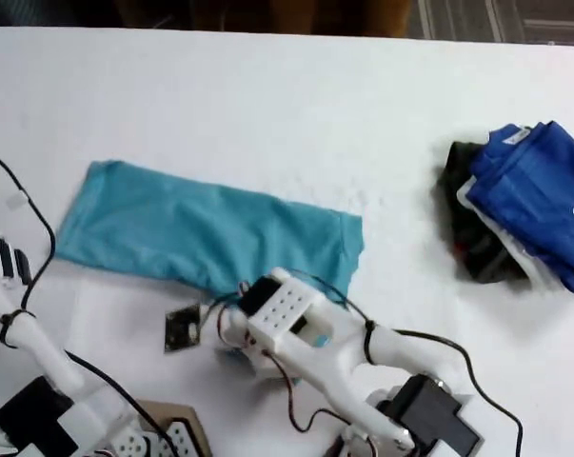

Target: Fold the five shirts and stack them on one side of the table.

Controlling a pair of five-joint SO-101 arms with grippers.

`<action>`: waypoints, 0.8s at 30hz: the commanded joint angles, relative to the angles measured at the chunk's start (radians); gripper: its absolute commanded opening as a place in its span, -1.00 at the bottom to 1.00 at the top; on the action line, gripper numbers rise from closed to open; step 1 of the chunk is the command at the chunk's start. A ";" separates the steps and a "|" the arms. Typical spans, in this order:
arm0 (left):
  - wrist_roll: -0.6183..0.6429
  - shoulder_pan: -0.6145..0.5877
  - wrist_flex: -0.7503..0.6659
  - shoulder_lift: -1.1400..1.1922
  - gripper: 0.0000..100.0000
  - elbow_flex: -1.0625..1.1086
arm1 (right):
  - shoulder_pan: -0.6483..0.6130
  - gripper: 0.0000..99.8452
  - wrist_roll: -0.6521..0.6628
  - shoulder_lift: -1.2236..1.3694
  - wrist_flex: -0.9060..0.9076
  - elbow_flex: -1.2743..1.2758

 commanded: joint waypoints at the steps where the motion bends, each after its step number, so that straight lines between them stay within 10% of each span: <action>1: 0.006 -0.008 -0.006 -0.035 -0.68 -0.045 | 0.077 -0.96 -0.009 -0.008 0.054 -0.138; 24: 0.003 -0.008 -0.005 -0.038 -0.68 -0.047 | 0.421 -0.96 -0.002 0.001 -0.156 -0.305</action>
